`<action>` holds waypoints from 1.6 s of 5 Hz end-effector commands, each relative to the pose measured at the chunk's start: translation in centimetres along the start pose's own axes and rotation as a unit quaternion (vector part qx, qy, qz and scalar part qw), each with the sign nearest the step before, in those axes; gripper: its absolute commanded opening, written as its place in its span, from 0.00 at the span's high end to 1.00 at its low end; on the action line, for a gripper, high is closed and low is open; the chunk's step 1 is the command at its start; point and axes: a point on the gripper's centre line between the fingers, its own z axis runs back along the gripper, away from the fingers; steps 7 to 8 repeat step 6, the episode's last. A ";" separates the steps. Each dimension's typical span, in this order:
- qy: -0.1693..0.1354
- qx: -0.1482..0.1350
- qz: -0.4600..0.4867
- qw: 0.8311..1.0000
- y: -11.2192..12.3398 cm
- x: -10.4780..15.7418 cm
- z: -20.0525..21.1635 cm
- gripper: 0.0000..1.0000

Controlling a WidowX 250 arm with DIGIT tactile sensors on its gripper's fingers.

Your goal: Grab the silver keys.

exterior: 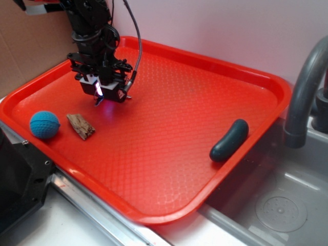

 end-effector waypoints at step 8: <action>0.018 -0.048 -0.174 0.983 0.0 0.8 22.2 1.00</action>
